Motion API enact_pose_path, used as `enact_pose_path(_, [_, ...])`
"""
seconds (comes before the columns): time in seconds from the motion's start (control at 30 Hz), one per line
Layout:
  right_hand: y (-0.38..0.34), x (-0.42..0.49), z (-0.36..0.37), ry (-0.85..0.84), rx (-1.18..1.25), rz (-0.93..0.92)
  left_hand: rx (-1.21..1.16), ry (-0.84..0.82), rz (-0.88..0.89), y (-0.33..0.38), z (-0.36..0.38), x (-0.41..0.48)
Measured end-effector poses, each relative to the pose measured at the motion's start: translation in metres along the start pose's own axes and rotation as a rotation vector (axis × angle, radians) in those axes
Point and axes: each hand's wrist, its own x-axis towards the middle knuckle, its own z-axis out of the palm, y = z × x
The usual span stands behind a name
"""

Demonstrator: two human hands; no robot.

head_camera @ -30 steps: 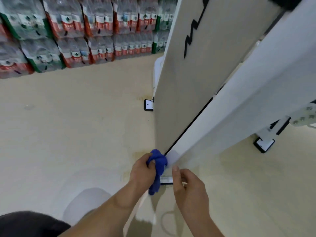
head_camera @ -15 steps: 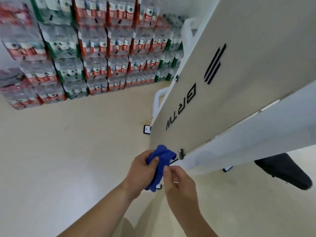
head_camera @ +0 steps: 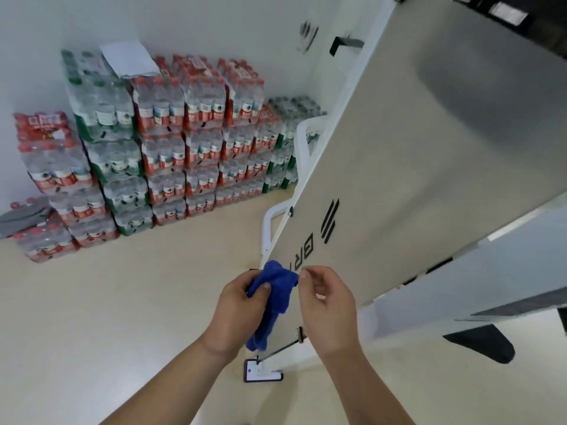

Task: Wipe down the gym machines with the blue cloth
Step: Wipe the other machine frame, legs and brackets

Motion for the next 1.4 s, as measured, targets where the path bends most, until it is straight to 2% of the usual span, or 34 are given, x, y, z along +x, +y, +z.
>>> enact_pose_path(0.27, [-0.022, 0.08, 0.038, -0.019, 0.119, 0.075, -0.125, -0.005, 0.025, 0.051, -0.014, 0.071])
enact_pose_path(0.5, [-0.055, 0.17, 0.056, 0.11, 0.162, 0.029, -0.009, -0.029, -0.012, 0.091, -0.035, 0.165])
enact_pose_path(0.6, [-0.072, 0.218, 0.067, 0.185, 0.116, -0.025, 0.011, -0.106, 0.0, 0.122, -0.047, 0.218])
enact_pose_path(0.77, [-0.112, 0.284, 0.104, 0.225, 0.213, 0.101, 0.021, -0.323, 0.066, 0.182, -0.061, 0.313])
enact_pose_path(0.87, [-0.134, 0.31, 0.112, 0.359, 0.208, 0.167, 0.039, -0.502, 0.113, 0.221, -0.058, 0.35])
enact_pose_path(1.03, [-0.166, 0.346, 0.092, 0.592, 0.221, 0.12, 0.089, -0.713, 0.054, 0.272, -0.024, 0.402])
enact_pose_path(1.17, [-0.176, 0.367, 0.062, 0.725, 0.112, 0.109, 0.044, -0.783, 0.011, 0.302, 0.012, 0.432])
enact_pose_path(1.4, [-0.192, 0.379, 0.069, 0.868, 0.056, 0.097, 0.152, -0.803, 0.279, 0.323, 0.043, 0.466])
